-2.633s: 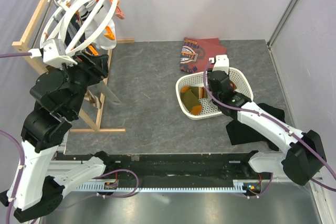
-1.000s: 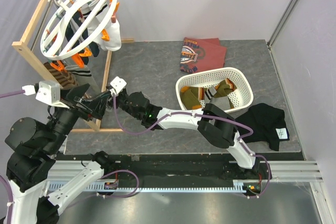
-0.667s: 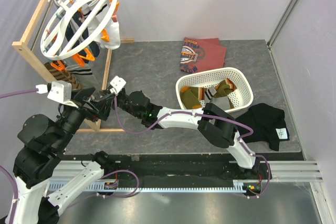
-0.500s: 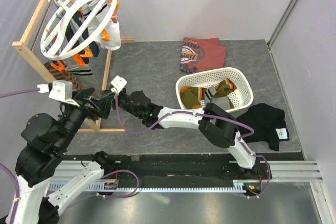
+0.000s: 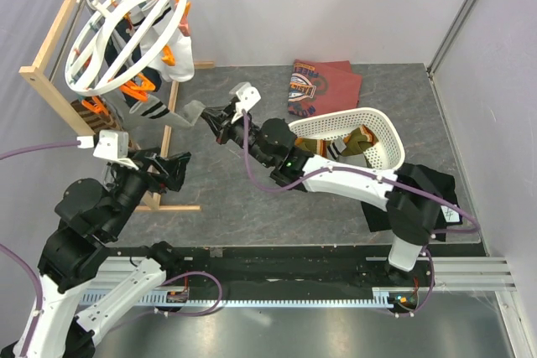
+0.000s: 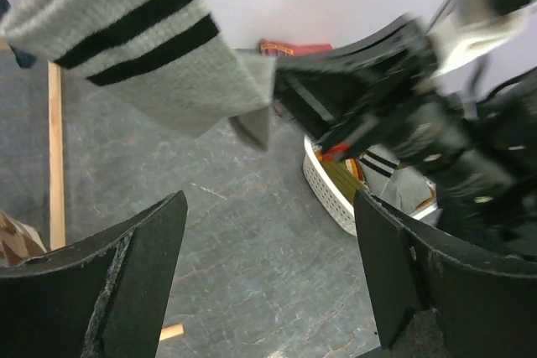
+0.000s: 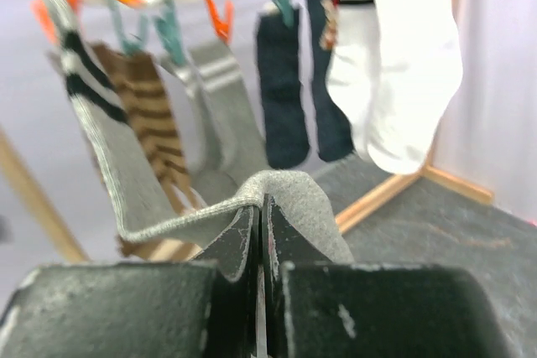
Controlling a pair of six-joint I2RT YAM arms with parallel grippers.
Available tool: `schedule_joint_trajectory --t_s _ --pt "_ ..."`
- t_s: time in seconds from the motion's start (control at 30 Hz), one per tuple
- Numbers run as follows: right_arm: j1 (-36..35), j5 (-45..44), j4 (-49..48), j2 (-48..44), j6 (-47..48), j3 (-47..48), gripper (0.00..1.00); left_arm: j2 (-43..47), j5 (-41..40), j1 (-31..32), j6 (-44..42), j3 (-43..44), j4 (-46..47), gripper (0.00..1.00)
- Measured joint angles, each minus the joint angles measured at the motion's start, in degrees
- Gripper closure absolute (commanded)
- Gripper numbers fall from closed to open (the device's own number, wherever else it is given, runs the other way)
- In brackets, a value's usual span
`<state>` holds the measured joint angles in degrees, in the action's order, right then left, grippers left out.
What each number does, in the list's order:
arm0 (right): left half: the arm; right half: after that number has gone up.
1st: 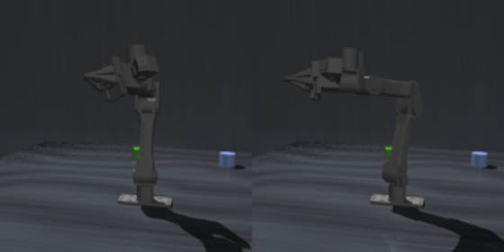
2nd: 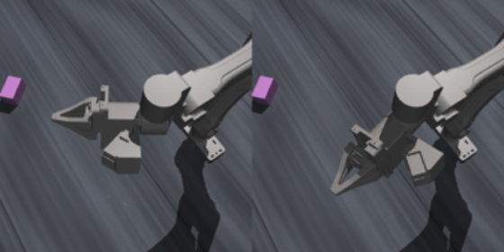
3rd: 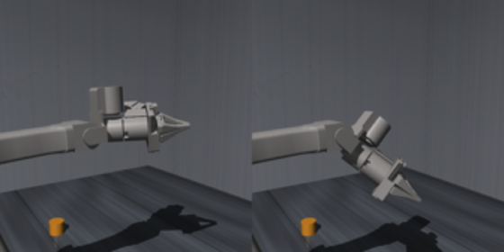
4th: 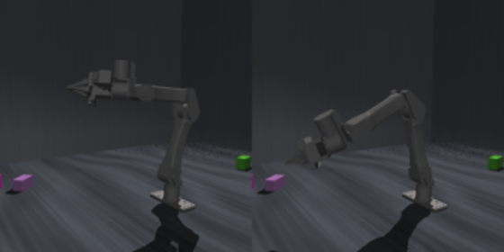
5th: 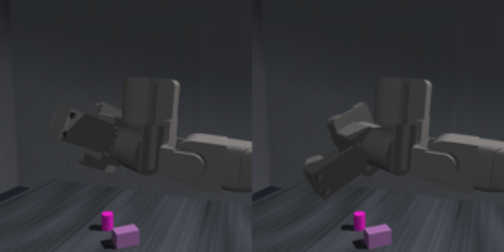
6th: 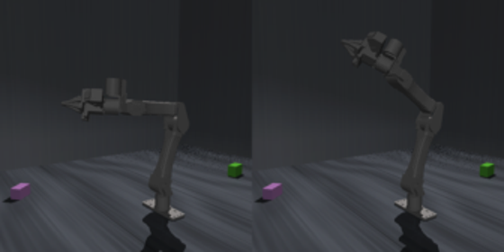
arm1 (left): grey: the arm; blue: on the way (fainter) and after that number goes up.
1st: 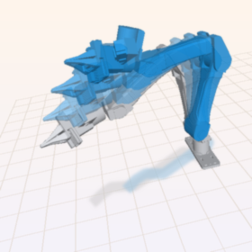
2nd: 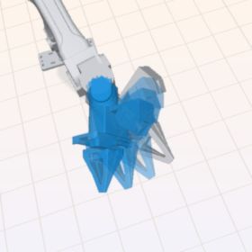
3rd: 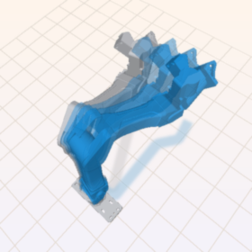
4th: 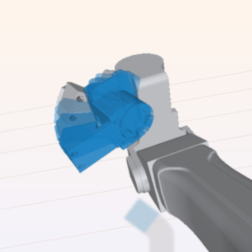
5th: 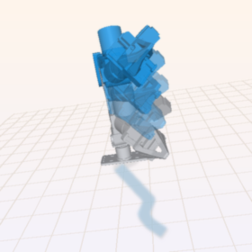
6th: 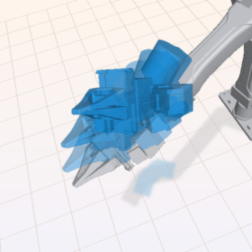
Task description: Remove the socks clipped to the hanger
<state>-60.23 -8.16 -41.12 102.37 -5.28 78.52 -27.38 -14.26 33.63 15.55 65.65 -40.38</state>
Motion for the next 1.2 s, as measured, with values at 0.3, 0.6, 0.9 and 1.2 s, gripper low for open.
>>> schedule_joint_trajectory --t_s 0.3,0.6,0.9,1.2 --pt "-0.59 4.94 2.47 -8.09 -2.69 -3.72 1.00 0.70 0.90 0.00 4.55 -7.39 1.79 0.13" --pt "0.13 6.08 4.26 -13.88 -4.55 -8.20 1.00 1.14 1.90 0.00 6.56 -13.44 8.07 0.10" --pt "6.01 9.27 4.28 -15.02 -7.19 -11.80 1.00 -5.62 5.90 0.00 6.56 -14.51 15.50 0.10" --pt "5.92 17.88 7.41 -15.43 -9.70 -8.44 1.00 -2.10 9.01 0.02 6.54 -17.53 19.71 0.10"
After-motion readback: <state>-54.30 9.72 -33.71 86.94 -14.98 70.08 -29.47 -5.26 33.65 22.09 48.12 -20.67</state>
